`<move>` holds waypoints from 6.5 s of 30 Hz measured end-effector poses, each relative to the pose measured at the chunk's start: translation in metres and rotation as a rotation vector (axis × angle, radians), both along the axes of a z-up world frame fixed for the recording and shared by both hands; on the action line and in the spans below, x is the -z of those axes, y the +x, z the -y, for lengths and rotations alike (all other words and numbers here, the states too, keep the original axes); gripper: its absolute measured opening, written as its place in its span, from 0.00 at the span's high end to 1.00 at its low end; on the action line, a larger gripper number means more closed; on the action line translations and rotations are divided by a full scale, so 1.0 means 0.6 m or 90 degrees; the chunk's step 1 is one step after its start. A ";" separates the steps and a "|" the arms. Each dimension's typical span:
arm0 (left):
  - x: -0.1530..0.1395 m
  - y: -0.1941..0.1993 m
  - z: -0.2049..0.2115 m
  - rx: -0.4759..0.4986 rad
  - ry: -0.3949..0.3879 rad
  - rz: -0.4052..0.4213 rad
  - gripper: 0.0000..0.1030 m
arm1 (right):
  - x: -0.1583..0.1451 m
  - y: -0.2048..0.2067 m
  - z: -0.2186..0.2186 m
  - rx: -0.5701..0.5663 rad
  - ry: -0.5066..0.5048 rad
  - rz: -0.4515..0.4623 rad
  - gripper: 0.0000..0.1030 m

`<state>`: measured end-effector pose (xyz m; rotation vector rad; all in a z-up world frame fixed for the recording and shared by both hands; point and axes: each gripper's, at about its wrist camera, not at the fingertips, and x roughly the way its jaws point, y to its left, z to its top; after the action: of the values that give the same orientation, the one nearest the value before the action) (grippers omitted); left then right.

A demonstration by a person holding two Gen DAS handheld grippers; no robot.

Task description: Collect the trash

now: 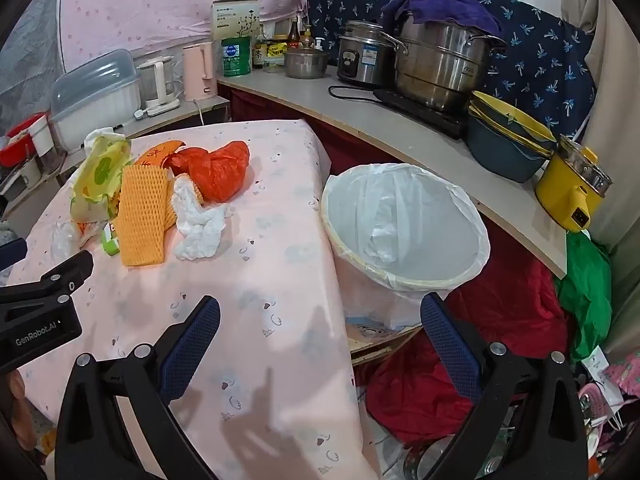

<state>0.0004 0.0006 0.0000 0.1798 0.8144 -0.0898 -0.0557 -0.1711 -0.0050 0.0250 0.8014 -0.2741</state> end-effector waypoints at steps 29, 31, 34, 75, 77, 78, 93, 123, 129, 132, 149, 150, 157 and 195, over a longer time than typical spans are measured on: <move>0.000 -0.003 -0.004 -0.001 0.004 -0.002 0.08 | 0.003 -0.001 -0.023 -0.015 -0.029 -0.004 0.07; 0.002 -0.002 -0.005 -0.001 0.004 -0.003 0.08 | 0.003 -0.001 -0.022 -0.015 -0.029 -0.004 0.07; 0.003 -0.002 -0.005 -0.002 0.004 -0.005 0.08 | 0.005 -0.001 -0.023 -0.014 -0.033 -0.006 0.07; 0.012 0.000 -0.006 -0.002 0.005 -0.005 0.08 | 0.010 -0.001 -0.018 -0.011 -0.043 -0.009 0.07; 0.013 0.000 -0.006 -0.002 0.005 -0.005 0.08 | 0.010 0.000 -0.018 -0.011 -0.043 -0.008 0.07; 0.013 0.000 -0.007 -0.002 0.005 -0.004 0.08 | 0.009 0.000 -0.018 -0.010 -0.043 -0.008 0.07; 0.009 -0.002 -0.003 0.001 0.006 0.001 0.08 | 0.003 -0.002 -0.014 -0.006 -0.047 -0.004 0.07; 0.020 0.018 -0.012 0.003 -0.026 0.005 0.08 | 0.016 0.017 -0.010 0.001 -0.039 -0.015 0.07; 0.024 0.042 -0.037 -0.005 -0.052 -0.003 0.07 | 0.026 0.045 -0.026 -0.005 -0.026 -0.017 0.07; 0.027 0.058 -0.056 -0.017 -0.055 -0.005 0.07 | 0.032 0.064 -0.037 -0.016 -0.014 -0.019 0.07; 0.090 0.150 -0.231 -0.105 -0.088 -0.049 0.07 | 0.085 0.216 -0.110 -0.082 0.029 -0.038 0.12; 0.096 0.153 -0.240 -0.111 -0.094 -0.055 0.07 | 0.090 0.226 -0.113 -0.082 0.029 -0.042 0.14; 0.137 0.183 -0.271 -0.126 -0.117 -0.096 0.08 | 0.132 0.275 -0.123 -0.079 0.044 -0.074 0.29; -0.015 0.071 -0.160 0.021 -0.173 -0.013 0.74 | -0.048 0.144 -0.050 -0.084 0.092 0.111 0.93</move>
<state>0.0430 0.0966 0.0088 -0.0645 0.8103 -0.2327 0.0307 -0.1410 0.0240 0.1299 0.6450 -0.0865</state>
